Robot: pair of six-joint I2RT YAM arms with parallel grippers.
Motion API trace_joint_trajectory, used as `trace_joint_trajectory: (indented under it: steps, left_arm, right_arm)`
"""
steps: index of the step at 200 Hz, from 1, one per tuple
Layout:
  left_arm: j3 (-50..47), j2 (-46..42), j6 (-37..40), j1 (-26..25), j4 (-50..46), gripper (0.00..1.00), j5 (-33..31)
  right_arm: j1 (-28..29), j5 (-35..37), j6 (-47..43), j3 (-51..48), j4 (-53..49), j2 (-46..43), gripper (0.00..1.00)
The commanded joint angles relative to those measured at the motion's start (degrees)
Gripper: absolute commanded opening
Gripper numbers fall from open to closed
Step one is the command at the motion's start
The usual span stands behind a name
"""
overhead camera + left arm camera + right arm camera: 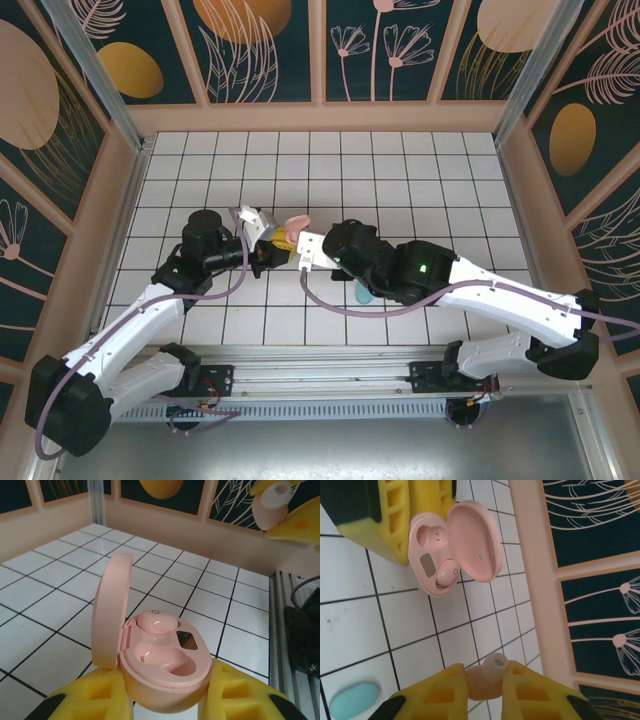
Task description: Insert the wireless bluetooth earbuds into the charging case
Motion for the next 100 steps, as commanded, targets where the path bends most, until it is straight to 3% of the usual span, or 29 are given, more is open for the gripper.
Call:
trace_joint_trajectory:
  steps: [1,19,51,74,100]
  left_arm:
    - [1.9,-0.3,0.4,-0.2,-3.2,0.00,-8.6]
    - [0.2,-1.7,-0.9,-0.2,-2.6,0.00,-16.9]
    - [-0.5,-2.3,-2.5,-0.1,-2.3,0.00,-25.1]
    - [-1.2,-2.6,-3.9,-0.1,-2.4,0.00,-29.7]
    - [-3.2,-3.9,-5.1,-0.2,-0.7,0.00,-31.7]
  right_arm:
    - [-4.0,-9.6,0.3,-2.5,3.2,-1.4,0.16]
    - [-6.9,-16.3,4.5,-8.7,3.5,-1.7,0.16]
    - [-13.3,-25.9,6.4,-19.1,8.9,2.9,0.16]
    - [-20.5,-35.2,9.9,-20.8,16.6,8.3,0.18]
    - [-24.8,-39.1,12.2,-16.9,19.7,17.9,0.23]
